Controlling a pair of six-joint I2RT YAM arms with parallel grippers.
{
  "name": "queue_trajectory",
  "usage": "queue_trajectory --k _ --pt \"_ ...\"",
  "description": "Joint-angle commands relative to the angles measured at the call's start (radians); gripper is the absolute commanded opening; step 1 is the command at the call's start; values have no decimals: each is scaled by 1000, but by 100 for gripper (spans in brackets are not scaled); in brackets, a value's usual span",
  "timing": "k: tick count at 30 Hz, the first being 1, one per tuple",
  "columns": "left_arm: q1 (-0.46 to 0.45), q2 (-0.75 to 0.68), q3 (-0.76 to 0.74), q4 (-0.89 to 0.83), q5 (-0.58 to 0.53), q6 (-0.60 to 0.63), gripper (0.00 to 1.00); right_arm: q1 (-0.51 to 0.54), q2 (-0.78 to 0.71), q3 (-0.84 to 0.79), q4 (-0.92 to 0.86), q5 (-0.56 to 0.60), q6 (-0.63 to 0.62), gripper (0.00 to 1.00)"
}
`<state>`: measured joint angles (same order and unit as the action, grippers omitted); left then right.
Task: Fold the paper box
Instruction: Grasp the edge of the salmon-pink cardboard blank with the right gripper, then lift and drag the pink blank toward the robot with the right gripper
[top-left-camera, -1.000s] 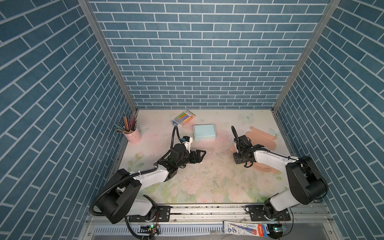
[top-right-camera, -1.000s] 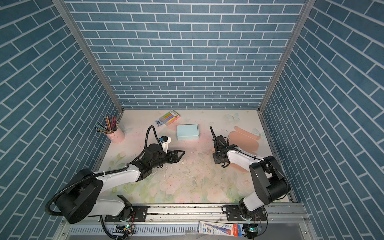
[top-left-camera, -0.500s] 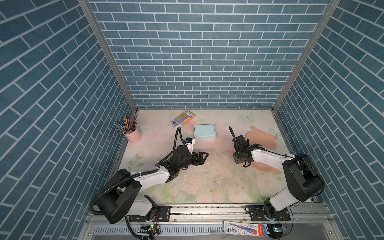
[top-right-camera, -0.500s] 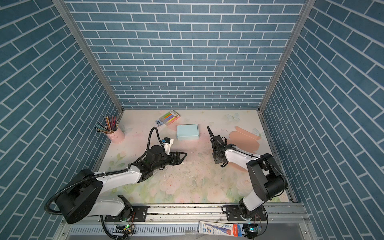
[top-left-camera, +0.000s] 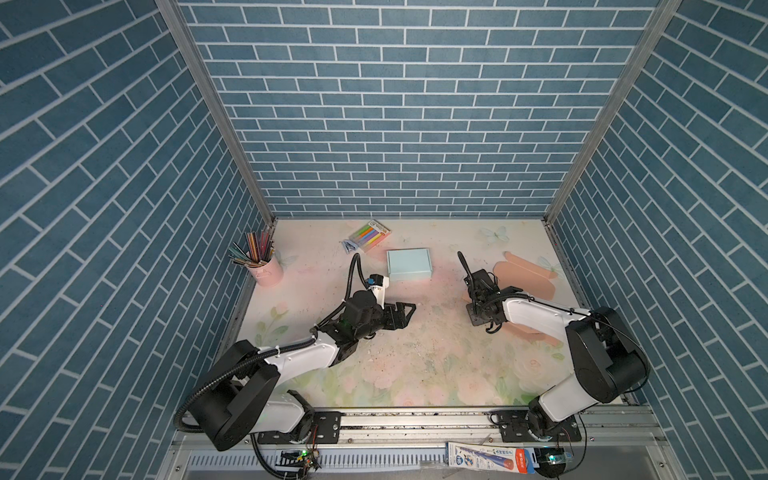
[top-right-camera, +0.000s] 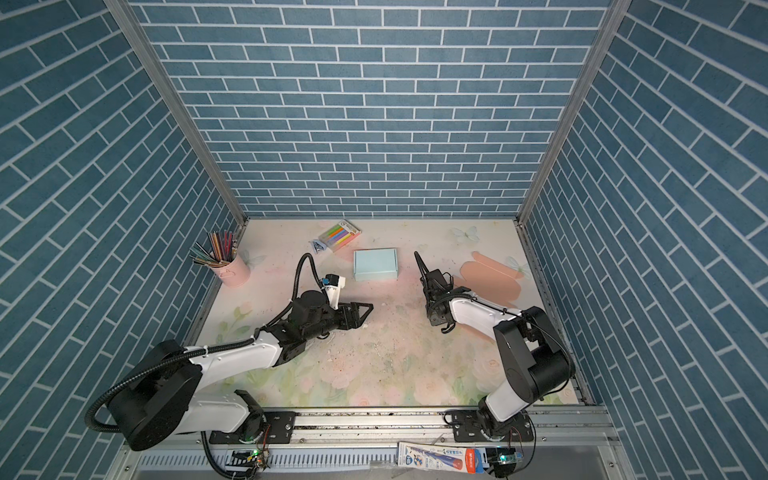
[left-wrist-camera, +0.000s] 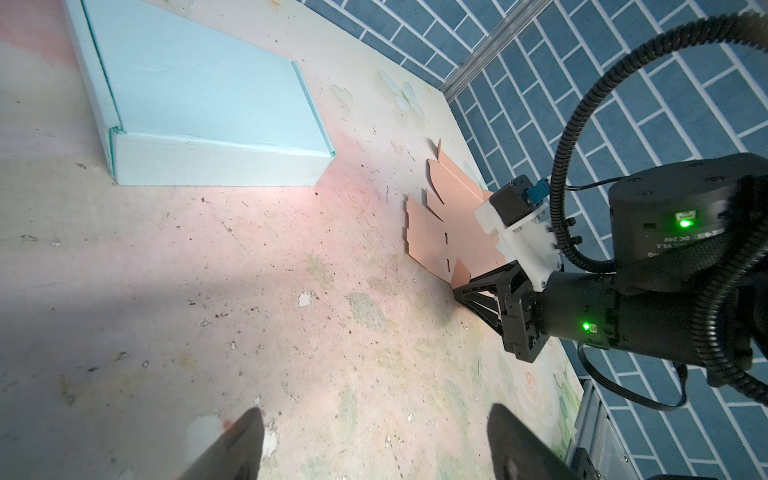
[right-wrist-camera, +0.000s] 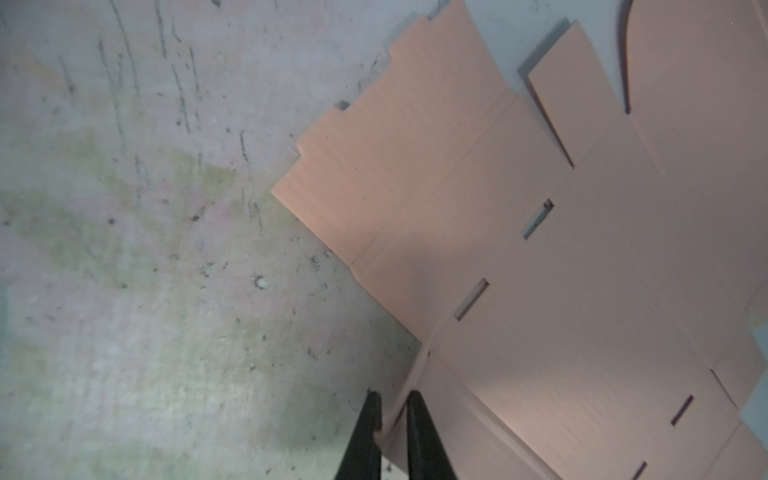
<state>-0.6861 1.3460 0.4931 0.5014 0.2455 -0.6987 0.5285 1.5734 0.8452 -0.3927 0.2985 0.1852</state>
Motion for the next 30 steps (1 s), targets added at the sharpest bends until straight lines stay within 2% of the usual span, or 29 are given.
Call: queue_trajectory --k 1,11,18,22,26,30 --pt "-5 -18 7 -20 -28 4 85 4 -15 35 -33 36 -16 13" --pt "-18 -25 21 -58 -70 27 84 4 -42 51 -74 104 -21 8" --pt "-20 -18 34 -69 -79 27 84 4 -124 87 -120 114 -18 2" --pt "-14 -18 35 -74 -78 22 84 5 -198 120 -136 75 -24 0" --pt "47 -36 17 -82 -47 2 84 40 -281 154 -127 13 -36 0" --pt "150 -112 -7 -117 -2 1 83 131 -363 184 -80 -55 -91 0"
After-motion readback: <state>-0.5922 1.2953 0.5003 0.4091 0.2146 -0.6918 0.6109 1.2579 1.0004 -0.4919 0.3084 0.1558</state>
